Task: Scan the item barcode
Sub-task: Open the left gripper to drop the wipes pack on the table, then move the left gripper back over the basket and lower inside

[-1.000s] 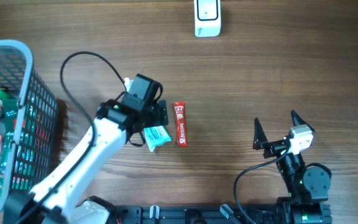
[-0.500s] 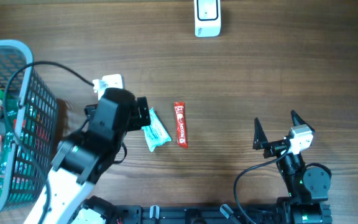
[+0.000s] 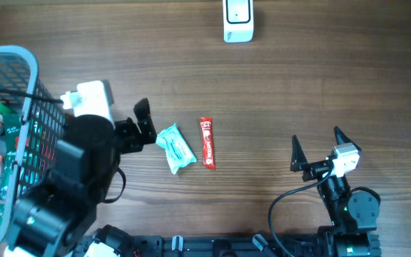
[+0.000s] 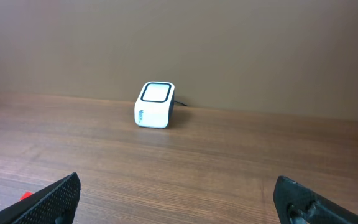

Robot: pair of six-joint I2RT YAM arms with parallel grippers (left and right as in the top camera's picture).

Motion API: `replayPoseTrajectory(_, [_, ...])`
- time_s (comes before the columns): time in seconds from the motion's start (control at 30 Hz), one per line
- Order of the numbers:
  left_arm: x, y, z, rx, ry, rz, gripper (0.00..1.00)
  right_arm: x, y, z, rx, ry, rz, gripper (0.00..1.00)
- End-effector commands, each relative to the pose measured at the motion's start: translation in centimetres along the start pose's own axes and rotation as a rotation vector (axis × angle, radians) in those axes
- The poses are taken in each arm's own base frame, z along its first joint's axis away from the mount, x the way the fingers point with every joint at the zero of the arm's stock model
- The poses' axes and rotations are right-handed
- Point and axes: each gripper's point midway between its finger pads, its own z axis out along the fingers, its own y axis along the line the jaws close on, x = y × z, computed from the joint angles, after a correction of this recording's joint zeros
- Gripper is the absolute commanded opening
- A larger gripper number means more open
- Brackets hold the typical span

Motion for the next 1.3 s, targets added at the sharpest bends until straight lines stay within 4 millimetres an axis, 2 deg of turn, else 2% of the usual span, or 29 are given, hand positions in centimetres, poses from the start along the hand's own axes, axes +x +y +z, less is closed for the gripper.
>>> replayPoseTrajectory(0.0, [-1.6,0.1,-1.5,0.000,-0.041,0.005,1.00,-0.1,-0.2,0.0,0.014,-0.007,-0.018,0.99])
replayPoseTrajectory(0.13, [-3.6,0.1,-3.1,0.006,-0.093,-0.014,1.00,-0.1,-0.2,0.0,0.014,-0.007,-0.019,1.00])
replayPoseTrajectory(0.3, [-6.2,1.8,-5.5,-0.071,-0.180,-0.039,1.00,-0.1,-0.2,0.0,0.014,-0.007,-0.018,1.00])
replayPoseTrajectory(0.4, [-6.2,2.3,-5.8,-0.090,-0.175,-0.038,1.00,-0.1,-0.2,0.0,0.014,-0.007,-0.018,1.00])
replayPoseTrajectory(0.7, [-4.6,5.5,-5.4,-0.225,-0.103,-0.069,1.00,-0.1,-0.2,0.0,0.014,-0.007,-0.019,1.00])
replayPoseTrajectory(0.97, [-4.4,5.9,-5.4,-0.242,-0.096,-0.071,1.00,-0.1,-0.2,0.0,0.014,-0.007,-0.018,1.00])
replayPoseTrajectory(1.07, [-4.9,6.5,-5.6,-0.265,-0.117,-0.096,1.00,-0.1,-0.2,0.0,0.014,-0.007,-0.018,1.00])
replayPoseTrajectory(1.27, [-7.6,9.0,-6.8,-0.368,-0.181,-0.180,1.00,-0.1,-0.2,0.0,0.014,-0.007,-0.018,1.00])
